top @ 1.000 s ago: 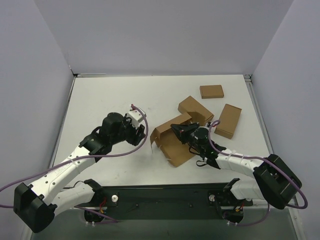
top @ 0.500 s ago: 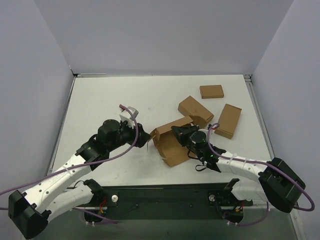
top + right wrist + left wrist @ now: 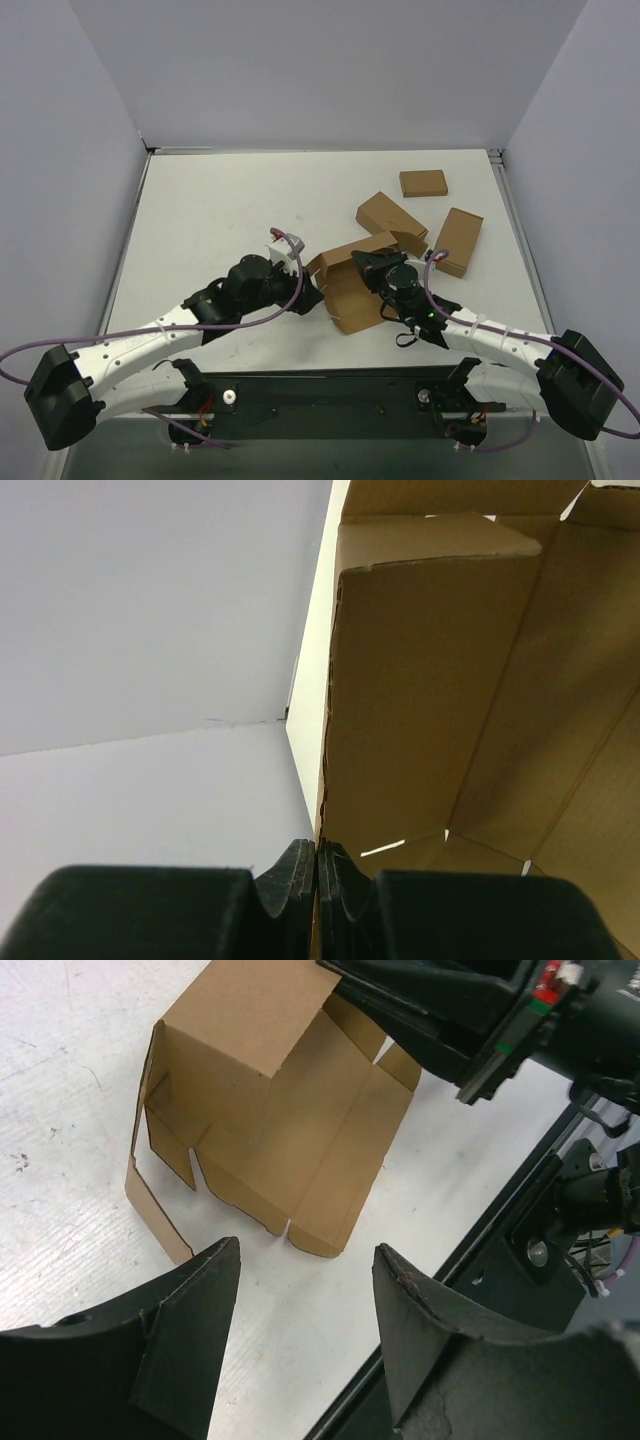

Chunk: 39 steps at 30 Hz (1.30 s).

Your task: Fold the paper box

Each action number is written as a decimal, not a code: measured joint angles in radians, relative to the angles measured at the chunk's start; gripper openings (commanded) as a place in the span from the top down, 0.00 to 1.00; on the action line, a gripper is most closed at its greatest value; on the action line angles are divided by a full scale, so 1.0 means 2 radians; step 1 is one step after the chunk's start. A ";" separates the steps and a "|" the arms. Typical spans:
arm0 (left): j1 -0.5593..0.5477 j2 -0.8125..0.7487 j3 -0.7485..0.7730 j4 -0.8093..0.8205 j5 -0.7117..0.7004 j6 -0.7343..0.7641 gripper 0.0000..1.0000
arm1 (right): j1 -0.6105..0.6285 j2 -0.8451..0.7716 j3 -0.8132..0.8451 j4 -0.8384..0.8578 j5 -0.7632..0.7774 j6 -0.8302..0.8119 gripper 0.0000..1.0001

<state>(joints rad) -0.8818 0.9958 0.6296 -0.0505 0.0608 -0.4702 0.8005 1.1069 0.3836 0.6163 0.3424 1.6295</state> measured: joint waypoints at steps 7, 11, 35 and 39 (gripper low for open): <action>0.000 0.080 -0.001 0.051 -0.011 0.006 0.36 | 0.001 -0.007 -0.003 -0.007 0.000 0.009 1.00; 0.000 0.104 -0.001 0.060 -0.055 0.004 0.38 | 0.003 -0.010 -0.008 -0.015 0.000 0.013 1.00; -0.001 0.236 -0.022 0.182 -0.102 -0.014 0.57 | 0.014 -0.019 -0.008 -0.033 0.014 0.024 1.00; -0.001 0.257 -0.020 0.198 -0.094 -0.010 0.59 | 0.016 -0.019 -0.008 -0.038 0.019 0.026 1.00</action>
<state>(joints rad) -0.8829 1.5097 0.5888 0.3447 -0.1265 -0.4908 0.8326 1.0695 0.3668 0.5404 0.3809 1.6814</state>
